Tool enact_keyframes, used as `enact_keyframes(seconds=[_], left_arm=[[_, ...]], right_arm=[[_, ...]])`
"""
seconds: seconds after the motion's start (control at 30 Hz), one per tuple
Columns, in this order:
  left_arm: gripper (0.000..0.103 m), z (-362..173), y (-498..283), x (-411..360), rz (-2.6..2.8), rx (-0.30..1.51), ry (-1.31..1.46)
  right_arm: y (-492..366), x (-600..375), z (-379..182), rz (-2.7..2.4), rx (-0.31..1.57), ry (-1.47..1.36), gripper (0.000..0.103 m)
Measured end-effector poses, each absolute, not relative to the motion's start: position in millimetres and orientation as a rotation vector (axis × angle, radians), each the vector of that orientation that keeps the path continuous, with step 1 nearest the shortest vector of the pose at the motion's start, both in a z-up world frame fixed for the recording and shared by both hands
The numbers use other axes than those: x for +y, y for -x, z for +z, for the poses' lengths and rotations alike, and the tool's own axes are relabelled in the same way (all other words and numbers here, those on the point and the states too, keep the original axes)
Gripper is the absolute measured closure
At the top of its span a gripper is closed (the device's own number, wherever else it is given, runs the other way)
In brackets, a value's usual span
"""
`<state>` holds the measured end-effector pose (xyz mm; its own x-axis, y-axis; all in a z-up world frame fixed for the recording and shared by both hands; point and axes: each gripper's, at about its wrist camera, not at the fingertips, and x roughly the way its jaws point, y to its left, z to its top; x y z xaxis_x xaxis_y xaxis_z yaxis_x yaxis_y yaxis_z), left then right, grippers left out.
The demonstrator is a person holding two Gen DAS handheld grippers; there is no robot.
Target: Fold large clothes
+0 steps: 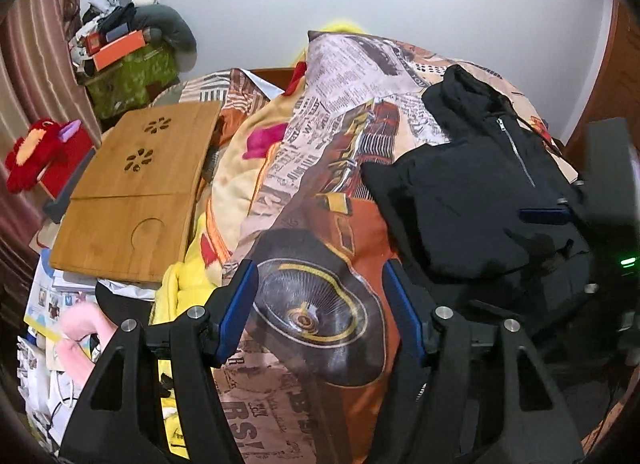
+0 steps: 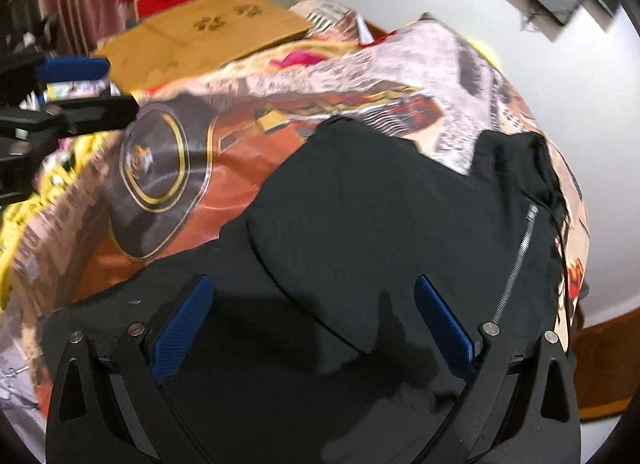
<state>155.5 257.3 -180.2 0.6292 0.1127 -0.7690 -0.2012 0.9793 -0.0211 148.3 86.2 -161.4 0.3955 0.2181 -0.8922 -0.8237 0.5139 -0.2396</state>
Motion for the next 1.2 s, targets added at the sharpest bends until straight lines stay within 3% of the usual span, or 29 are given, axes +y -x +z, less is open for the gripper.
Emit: enact_keyframes(seconds=[0.13, 0.37, 0.47, 0.97, 1.2], left_arm=[[0.04, -187, -156, 259, 0.18, 0.878, 0.1], [0.04, -201, -157, 259, 0.176, 0.907, 0.113], [0.04, -203, -159, 255, 0.18, 0.915, 0.114], [0.04, -201, -184, 200, 0.123, 0.932, 0.102], [0.04, -213, -207, 160, 0.076, 0.973, 0.085]], right_arm=[[-158, 99, -183, 0.725, 0.979, 0.798, 0.021], [-164, 101, -189, 0.737, 0.964, 0.77, 0.07], [-161, 95, -175, 0.726, 0.924, 0.738, 0.08], [-203, -28, -52, 0.66, 0.799, 0.353, 0.083], [-231, -99, -43, 0.575, 0.815, 0.193, 0.084]])
